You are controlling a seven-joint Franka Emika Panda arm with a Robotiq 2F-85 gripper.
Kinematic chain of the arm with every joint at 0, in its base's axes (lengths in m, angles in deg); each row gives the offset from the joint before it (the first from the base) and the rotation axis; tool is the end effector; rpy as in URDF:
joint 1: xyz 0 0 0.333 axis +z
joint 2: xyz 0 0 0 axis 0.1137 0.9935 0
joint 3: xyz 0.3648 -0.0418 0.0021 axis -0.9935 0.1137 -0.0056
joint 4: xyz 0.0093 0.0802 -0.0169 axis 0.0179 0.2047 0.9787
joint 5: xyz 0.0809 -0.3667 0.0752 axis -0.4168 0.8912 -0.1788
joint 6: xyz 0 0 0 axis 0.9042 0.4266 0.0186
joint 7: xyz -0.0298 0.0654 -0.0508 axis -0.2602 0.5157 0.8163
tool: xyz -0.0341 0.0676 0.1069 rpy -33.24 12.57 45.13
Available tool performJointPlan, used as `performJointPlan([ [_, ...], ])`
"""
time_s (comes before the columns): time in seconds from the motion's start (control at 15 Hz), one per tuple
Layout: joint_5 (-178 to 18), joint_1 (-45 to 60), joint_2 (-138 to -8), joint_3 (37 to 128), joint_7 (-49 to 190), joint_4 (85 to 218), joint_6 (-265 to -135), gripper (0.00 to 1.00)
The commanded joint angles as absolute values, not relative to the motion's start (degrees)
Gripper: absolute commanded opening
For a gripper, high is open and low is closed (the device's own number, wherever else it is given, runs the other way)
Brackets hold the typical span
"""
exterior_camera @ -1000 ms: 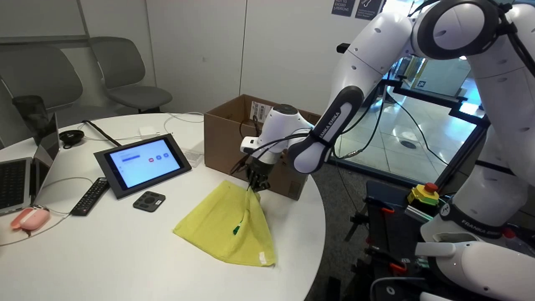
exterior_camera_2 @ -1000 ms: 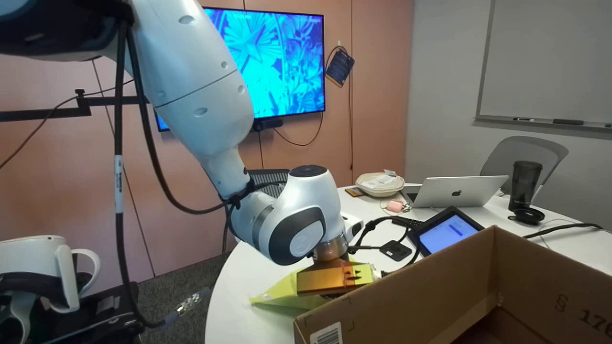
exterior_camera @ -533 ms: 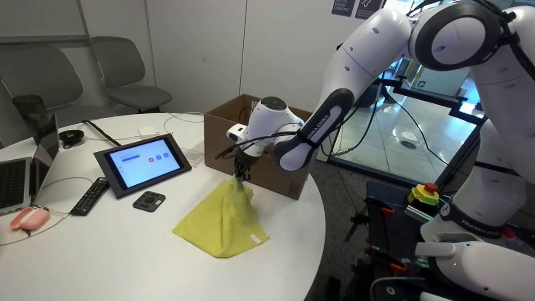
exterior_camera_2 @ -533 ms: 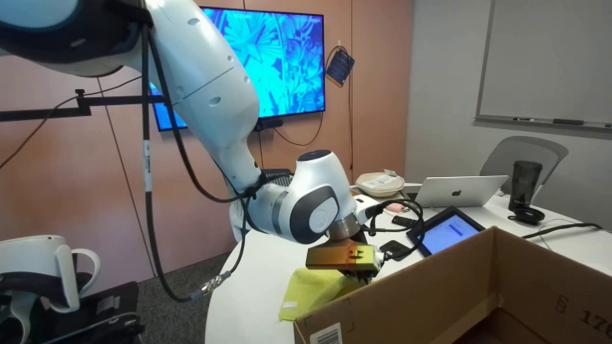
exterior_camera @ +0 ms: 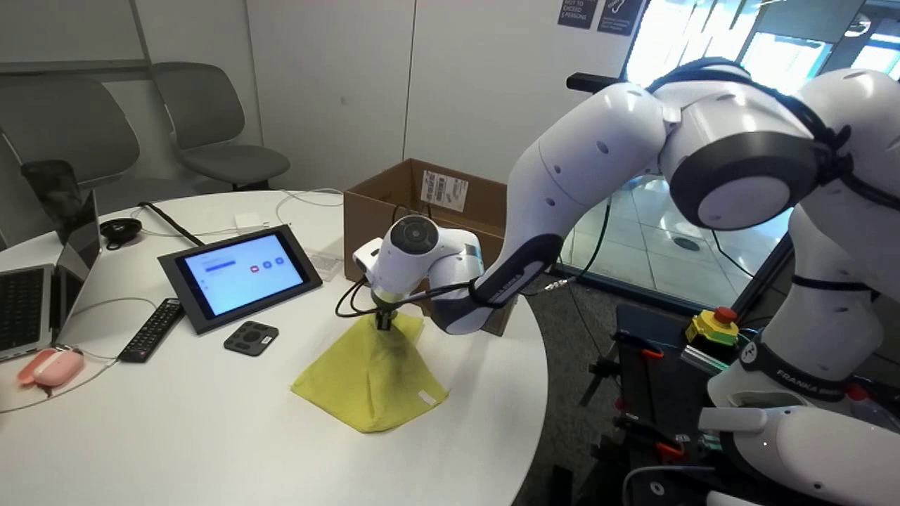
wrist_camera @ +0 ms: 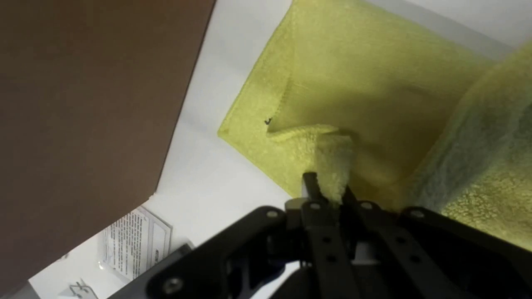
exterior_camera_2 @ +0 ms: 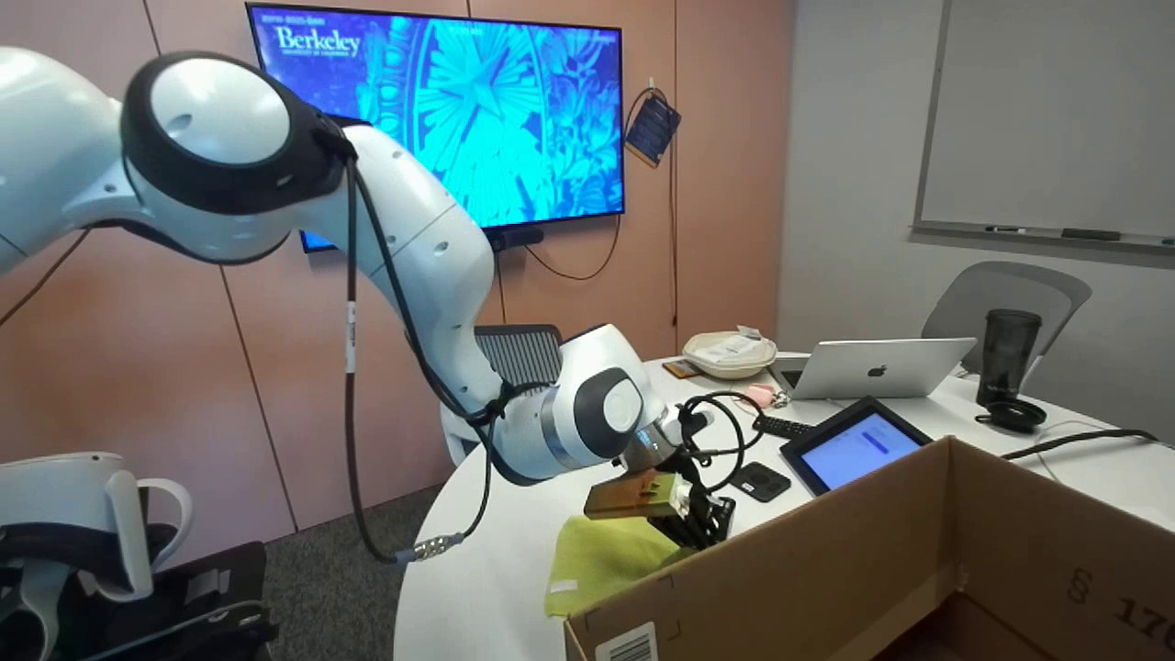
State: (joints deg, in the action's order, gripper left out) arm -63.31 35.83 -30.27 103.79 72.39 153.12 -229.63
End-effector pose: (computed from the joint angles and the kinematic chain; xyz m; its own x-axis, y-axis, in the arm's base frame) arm 0.7155 0.1141 0.0832 0.8376 0.5312 0.1277 0.4117 -0.7674 0.4914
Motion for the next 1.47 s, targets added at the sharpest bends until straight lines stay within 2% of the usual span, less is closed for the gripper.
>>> performJointPlan([
  [0.0,-62.44,39.7,-22.96,108.1,81.77,145.26,-222.81,0.3],
  [0.13,-62.46,39.49,-22.32,107.57,84.24,144.06,-219.91,0.32],
  [0.73,-60.41,40.32,-24.09,111.46,95.03,145.55,-216.97,1.0],
  [1.07,-60.46,42.25,-27.77,113.67,100.37,151.02,-218.92,1.0],
  [1.4,-61.31,44.39,-34.11,111.1,102.57,160.68,-221.15,1.0],
])
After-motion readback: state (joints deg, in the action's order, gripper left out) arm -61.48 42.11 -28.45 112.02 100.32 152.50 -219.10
